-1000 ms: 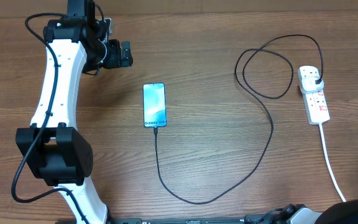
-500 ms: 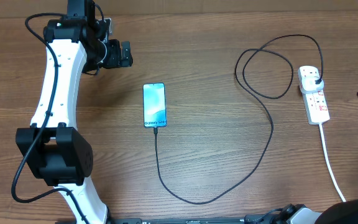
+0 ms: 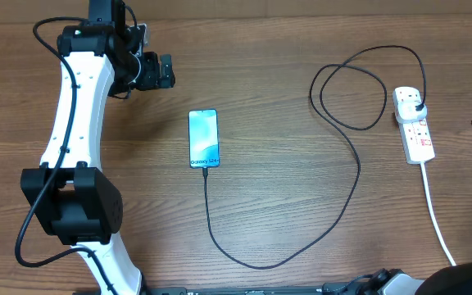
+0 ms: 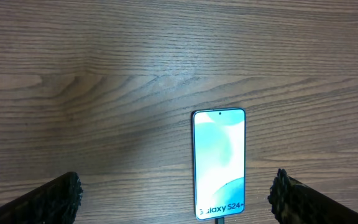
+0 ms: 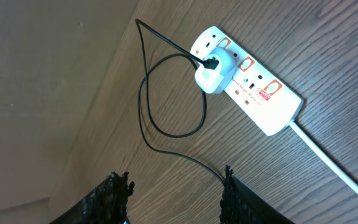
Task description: Plug charger to phone and switch on socket
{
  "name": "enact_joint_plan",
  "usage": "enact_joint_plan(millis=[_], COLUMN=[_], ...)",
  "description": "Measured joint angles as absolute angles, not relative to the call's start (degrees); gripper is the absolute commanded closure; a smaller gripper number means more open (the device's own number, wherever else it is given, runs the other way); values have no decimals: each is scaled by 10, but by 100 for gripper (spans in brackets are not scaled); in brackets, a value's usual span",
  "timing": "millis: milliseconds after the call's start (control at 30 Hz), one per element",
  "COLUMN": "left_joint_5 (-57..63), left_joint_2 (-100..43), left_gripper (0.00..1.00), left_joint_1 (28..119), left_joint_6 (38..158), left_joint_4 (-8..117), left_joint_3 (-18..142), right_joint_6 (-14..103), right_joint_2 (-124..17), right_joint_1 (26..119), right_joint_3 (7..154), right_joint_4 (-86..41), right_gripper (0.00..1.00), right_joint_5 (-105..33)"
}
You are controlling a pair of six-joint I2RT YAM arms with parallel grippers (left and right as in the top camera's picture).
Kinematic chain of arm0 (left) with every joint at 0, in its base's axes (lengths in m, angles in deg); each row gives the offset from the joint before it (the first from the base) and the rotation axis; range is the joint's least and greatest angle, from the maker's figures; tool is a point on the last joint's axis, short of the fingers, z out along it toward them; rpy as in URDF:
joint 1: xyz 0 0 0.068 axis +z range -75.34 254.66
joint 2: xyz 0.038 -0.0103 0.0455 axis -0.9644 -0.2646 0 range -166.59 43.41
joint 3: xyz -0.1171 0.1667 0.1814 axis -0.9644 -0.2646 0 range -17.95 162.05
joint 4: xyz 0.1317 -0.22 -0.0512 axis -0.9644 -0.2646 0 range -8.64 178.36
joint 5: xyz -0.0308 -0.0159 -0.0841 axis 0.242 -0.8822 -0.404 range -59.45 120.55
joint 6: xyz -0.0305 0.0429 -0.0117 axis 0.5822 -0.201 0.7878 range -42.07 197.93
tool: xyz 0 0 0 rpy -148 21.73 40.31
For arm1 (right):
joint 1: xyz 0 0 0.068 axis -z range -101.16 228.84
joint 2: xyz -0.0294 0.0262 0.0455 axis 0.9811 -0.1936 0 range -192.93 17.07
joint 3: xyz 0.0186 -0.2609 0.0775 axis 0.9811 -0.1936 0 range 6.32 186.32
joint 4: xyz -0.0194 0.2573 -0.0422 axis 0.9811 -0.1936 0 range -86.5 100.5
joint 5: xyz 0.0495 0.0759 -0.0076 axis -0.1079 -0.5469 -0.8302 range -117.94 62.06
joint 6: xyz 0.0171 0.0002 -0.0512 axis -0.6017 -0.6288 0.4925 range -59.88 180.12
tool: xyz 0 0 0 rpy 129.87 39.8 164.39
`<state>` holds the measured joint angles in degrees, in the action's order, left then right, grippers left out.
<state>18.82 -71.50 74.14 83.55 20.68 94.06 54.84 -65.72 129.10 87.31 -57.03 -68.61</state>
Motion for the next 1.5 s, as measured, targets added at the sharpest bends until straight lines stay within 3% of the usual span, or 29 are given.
enact_joint_plan(millis=[833, 1133, 1500], left_joint_5=[188, 188, 188], left_joint_2=[-715, -715, -715], left_gripper=[0, 0, 0], left_joint_1=[741, 741, 741], left_joint_6=[836, 836, 836], left_joint_4=[207, 207, 207], left_joint_3=[941, 941, 941], right_joint_6=[550, 543, 523], right_joint_2=[-657, -667, -761], right_joint_1=[1291, 1291, 1291], right_joint_3=[873, 843, 834], right_joint_4=[-564, -486, -419], right_gripper=[50, 51, 72], right_joint_5=[-687, -735, -766])
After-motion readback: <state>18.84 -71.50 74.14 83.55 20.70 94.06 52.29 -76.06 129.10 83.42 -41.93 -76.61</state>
